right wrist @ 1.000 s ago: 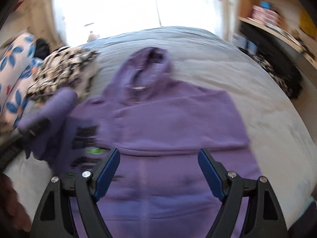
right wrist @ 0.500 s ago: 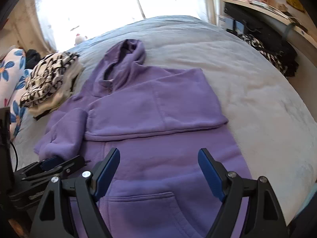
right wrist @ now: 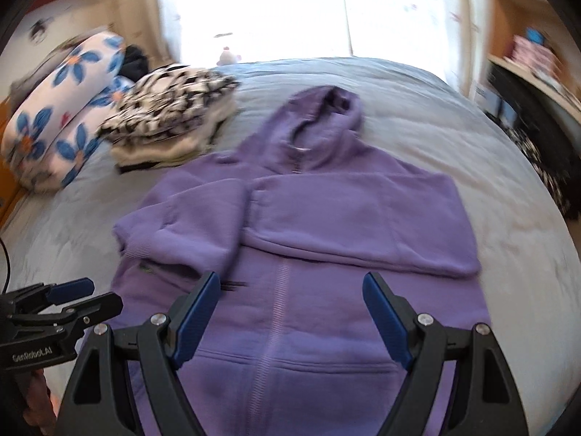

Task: Fold large clothes
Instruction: 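Fold the held sleeve across the hoodie front with the left tool, release, then grasp the second sleeve's cuff with the right tool and fold it down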

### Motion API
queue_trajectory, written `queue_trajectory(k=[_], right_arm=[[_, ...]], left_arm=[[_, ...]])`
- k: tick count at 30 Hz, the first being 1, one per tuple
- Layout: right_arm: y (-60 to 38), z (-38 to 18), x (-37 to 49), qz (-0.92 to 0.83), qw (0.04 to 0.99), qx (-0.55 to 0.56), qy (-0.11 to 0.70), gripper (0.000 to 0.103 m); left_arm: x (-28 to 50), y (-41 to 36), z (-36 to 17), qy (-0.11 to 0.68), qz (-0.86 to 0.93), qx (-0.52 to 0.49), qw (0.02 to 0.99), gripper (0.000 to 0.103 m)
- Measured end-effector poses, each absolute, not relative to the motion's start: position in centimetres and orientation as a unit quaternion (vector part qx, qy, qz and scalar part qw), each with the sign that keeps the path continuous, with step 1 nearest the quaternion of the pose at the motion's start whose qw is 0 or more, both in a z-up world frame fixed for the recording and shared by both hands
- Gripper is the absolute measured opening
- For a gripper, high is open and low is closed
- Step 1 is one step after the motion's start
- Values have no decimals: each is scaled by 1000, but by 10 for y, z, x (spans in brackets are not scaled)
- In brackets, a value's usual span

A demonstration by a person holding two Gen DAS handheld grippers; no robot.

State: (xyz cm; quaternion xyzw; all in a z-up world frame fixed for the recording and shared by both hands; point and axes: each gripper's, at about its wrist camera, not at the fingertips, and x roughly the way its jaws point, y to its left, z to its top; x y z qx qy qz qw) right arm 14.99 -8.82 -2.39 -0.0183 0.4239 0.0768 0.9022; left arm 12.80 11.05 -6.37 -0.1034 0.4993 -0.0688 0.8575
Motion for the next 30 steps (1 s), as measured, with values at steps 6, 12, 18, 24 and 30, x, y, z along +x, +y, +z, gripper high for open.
queue_trajectory(k=[6, 12, 18, 24, 30], right_arm=[[-31, -32, 158, 158, 893, -101, 409, 81], [23, -69, 178, 189, 856, -226, 425, 81], [50, -103, 207, 185, 821, -290, 457, 19], [19, -40, 236, 169, 878, -184, 409, 12], [-82, -10, 261, 66, 903, -13, 425, 14]], left_arm=[[123, 153, -76, 503, -33, -140, 852, 66], [124, 174, -90, 505, -23, -164, 847, 66], [122, 184, -101, 513, -16, -180, 839, 66], [121, 188, -104, 514, -16, -183, 838, 66], [122, 178, -104, 515, -25, -172, 839, 66]])
